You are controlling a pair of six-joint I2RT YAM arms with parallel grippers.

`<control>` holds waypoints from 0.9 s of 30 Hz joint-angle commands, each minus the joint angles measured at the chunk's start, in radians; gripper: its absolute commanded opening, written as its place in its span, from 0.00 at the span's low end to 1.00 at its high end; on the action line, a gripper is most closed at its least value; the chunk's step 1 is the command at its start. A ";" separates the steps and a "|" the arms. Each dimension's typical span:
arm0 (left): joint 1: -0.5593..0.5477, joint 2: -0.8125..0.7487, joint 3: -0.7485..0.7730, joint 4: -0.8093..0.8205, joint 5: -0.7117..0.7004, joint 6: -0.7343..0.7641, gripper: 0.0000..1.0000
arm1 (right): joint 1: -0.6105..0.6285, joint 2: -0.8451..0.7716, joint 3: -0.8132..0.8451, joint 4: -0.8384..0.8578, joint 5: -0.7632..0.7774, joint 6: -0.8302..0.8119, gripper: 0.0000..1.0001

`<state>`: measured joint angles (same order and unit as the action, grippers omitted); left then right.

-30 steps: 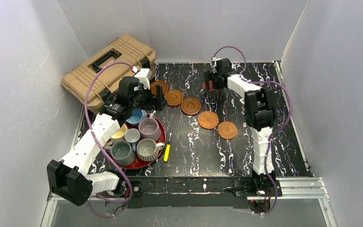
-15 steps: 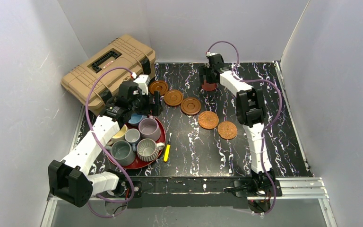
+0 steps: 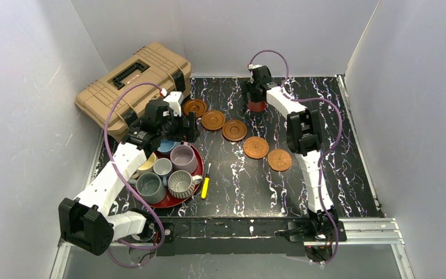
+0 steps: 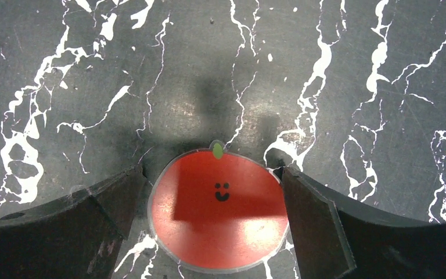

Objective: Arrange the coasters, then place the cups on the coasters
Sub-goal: Move the coaster to the center of the board.

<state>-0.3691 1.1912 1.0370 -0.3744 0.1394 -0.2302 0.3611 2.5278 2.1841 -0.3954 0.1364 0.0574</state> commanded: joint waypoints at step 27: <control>0.005 -0.031 -0.014 -0.007 -0.003 0.010 0.98 | -0.082 -0.134 -0.281 -0.123 -0.002 -0.034 0.98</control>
<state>-0.3683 1.1873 1.0302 -0.3740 0.1383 -0.2302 0.3000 2.3756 1.9327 -0.3725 0.1135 0.0189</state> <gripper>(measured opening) 0.981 0.983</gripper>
